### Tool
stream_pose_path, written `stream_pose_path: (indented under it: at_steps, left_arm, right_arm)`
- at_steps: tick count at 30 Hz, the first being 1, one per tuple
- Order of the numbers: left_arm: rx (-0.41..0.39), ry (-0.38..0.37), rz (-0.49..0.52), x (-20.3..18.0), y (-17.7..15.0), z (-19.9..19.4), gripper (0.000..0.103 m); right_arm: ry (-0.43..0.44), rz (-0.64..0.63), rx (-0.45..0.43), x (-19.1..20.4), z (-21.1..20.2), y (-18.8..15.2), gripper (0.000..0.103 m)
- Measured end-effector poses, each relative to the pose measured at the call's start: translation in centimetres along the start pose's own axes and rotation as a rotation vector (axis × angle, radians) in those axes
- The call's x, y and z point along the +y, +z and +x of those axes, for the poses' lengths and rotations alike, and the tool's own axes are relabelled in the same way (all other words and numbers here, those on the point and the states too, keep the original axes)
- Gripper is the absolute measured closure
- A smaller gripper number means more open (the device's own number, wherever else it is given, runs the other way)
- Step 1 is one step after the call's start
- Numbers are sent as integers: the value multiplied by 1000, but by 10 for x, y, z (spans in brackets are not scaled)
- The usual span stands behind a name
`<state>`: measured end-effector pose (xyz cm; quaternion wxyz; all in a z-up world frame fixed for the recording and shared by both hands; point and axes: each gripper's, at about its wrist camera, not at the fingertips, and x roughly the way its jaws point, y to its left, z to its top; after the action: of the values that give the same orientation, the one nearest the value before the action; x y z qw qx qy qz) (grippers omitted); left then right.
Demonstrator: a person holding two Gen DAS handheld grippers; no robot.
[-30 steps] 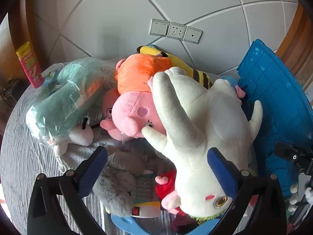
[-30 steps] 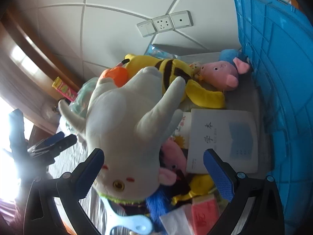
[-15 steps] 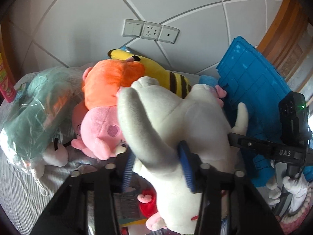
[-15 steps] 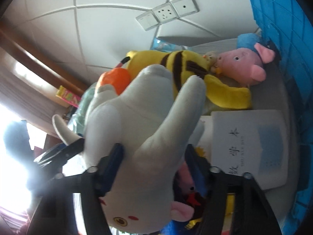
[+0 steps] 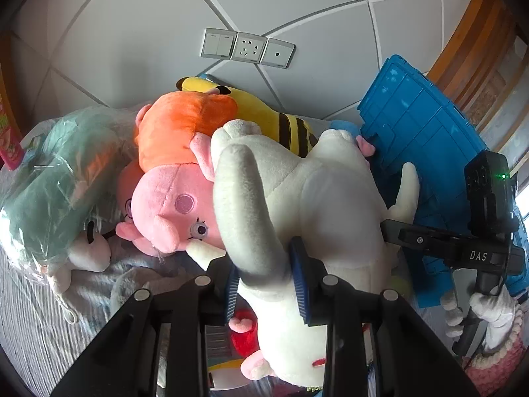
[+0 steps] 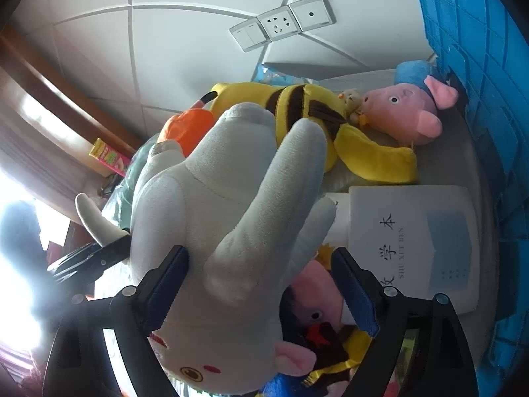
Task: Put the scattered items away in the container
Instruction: 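Lower the right gripper onto the white cow plush and close it, then lift the white cow plush with both grippers over the blue crate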
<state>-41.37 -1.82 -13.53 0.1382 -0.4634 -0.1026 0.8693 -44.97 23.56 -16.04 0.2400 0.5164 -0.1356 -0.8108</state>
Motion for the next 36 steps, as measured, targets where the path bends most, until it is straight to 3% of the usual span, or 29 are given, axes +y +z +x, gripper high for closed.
stream_pose_path:
  at_steps: [2, 4, 13, 22, 36]
  left_arm:
    - [-7, 1, 7, -1, -1, 1, 77]
    - [-13, 5, 15, -3, -2, 3, 77]
    - [-36, 43, 46, -11, -3, 2, 81]
    - [-82, 45, 64, -20, -3, -34, 83]
    - [-246, 29, 197, -90, 23, -136, 83]
  right_arm:
    - [34, -6, 3, 3, 1, -2, 42]
    - [35, -20, 0, 8, 2, -3, 50]
    - [-5, -83, -31, 20, -2, -7, 54]
    - [-24, -185, -104, 44, -26, -13, 56]
    - [-94, -283, -309, 101, -148, -12, 56]
